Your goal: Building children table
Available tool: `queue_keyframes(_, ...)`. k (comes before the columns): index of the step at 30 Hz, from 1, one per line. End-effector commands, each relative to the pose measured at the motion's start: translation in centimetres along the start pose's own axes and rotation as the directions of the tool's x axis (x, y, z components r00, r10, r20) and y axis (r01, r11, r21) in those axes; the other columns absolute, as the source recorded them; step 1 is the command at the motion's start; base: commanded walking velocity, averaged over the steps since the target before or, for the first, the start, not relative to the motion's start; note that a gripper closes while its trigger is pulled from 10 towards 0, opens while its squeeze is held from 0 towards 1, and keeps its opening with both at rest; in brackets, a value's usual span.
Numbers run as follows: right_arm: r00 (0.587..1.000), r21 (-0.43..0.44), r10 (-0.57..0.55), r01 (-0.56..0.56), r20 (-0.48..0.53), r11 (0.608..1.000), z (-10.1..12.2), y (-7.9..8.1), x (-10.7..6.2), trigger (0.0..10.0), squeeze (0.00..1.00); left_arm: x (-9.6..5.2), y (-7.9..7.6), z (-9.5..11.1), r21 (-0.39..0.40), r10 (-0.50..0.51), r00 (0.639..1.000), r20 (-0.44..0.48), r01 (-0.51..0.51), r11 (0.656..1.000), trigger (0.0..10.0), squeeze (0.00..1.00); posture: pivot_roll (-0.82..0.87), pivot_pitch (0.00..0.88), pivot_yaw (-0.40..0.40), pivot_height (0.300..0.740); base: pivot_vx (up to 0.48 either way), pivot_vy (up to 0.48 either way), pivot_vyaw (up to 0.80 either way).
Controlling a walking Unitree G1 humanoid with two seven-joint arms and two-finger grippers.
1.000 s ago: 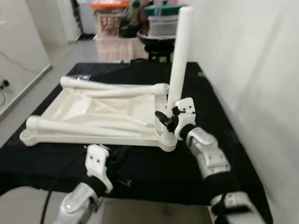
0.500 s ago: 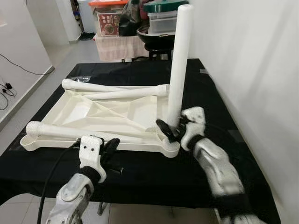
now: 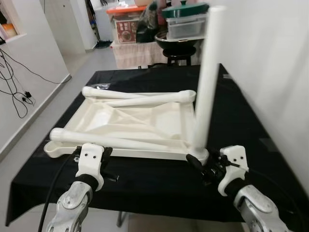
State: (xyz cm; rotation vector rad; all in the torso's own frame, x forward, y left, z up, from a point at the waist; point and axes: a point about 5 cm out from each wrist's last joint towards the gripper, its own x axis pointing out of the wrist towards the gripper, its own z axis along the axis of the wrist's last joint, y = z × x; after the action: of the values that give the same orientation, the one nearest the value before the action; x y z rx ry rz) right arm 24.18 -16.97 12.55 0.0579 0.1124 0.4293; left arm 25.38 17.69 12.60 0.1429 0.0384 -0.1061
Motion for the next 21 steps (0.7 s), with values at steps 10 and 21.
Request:
queue_keyframes(10, 0.987, -0.107, 0.158, -0.156, 0.011, 0.982, 1.6, 1.7, 1.7, 10.0, 0.00, 0.4, -0.3, -0.4, 0.045, -0.002, 1.000, -0.010, 0.002, 0.999, 10.0, 0.00, -0.05, 0.000, 0.033, 0.740, 0.000, 0.475, 0.00)
queue_keyframes(21, 0.996, -0.193, 0.046, -0.030, 0.080, 0.981, 2.3, 2.0, 5.5, 10.0, 0.00, 0.7, -0.5, -0.3, 0.053, -0.005, 1.000, -0.004, 0.005, 0.999, 10.0, 0.00, -0.03, 0.000, 0.036, 0.740, 0.000, 0.475, 0.00)
